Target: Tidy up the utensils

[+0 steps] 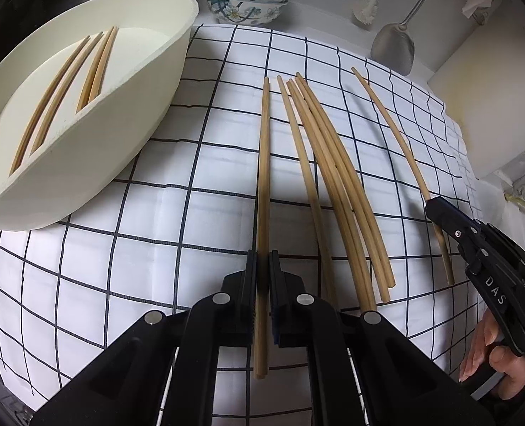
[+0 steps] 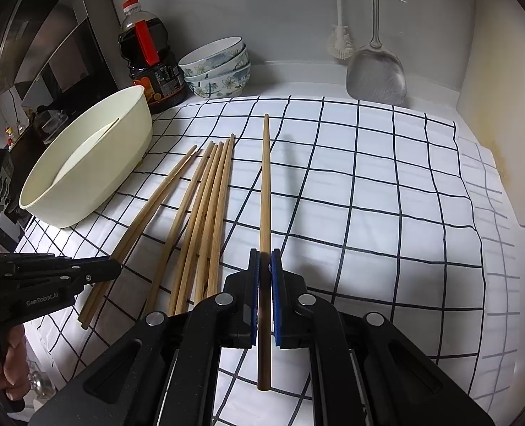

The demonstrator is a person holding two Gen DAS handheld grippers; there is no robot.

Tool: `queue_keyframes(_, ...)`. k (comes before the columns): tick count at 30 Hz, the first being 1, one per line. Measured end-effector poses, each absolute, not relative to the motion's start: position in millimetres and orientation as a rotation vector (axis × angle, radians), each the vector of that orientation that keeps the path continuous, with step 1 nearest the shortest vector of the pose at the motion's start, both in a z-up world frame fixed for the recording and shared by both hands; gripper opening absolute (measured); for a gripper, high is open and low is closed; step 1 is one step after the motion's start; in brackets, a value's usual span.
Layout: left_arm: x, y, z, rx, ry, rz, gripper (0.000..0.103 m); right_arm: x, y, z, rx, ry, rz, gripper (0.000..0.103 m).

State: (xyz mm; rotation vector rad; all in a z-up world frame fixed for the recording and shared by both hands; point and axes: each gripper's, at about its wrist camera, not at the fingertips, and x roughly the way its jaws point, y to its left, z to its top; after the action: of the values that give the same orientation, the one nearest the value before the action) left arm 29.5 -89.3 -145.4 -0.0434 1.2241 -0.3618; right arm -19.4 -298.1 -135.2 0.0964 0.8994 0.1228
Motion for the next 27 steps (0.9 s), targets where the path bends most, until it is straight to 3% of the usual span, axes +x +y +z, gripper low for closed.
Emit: queue_keyframes(27, 30.8, -81.8, -146.2, -0.109, 1.231, -0.371, 0.008, -21.7, -298.6, -137.0, 0.107, 0.899, 0.115, 0.006)
